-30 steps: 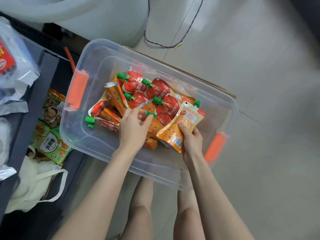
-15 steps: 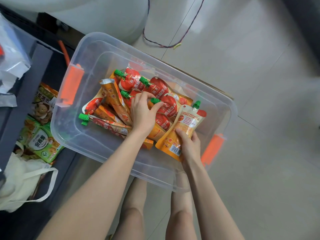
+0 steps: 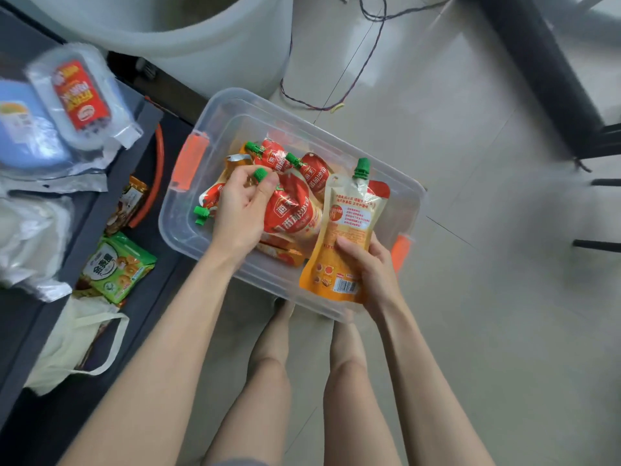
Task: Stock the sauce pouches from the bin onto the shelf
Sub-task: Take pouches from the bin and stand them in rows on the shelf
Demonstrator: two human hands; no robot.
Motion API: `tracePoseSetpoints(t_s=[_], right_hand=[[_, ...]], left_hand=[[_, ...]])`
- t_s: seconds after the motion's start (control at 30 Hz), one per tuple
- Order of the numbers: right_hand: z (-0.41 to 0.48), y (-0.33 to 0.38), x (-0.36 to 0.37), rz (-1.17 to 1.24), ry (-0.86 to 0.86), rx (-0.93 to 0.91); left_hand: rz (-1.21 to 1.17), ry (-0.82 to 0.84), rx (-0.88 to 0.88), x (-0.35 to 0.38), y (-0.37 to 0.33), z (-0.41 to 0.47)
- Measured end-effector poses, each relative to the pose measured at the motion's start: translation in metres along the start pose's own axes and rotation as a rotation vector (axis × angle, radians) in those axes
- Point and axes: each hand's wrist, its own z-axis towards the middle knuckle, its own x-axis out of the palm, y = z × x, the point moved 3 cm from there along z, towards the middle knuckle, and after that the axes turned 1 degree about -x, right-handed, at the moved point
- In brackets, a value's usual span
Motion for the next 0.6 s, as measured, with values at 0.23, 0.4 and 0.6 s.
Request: tracePoseSetpoints(t_s=[0.23,0.4,0.6], right_hand=[[-0.075,0.036,0.031,-0.106,0.155,0.064],[-0.119,0.045,0.052,-0.129,0.175,0.076],[-0.165,0.045,0.071,-0.152,0.227,0.085]], left_hand=[[-0.246,-0.131,-0.081,-0.032,-0.040,-0.069],[-0.534,-0.028,-0.122,-0.041,-0.055,-0.125],[-0.588,0.129,-0.209,-0.054,-0.054,-0.179]])
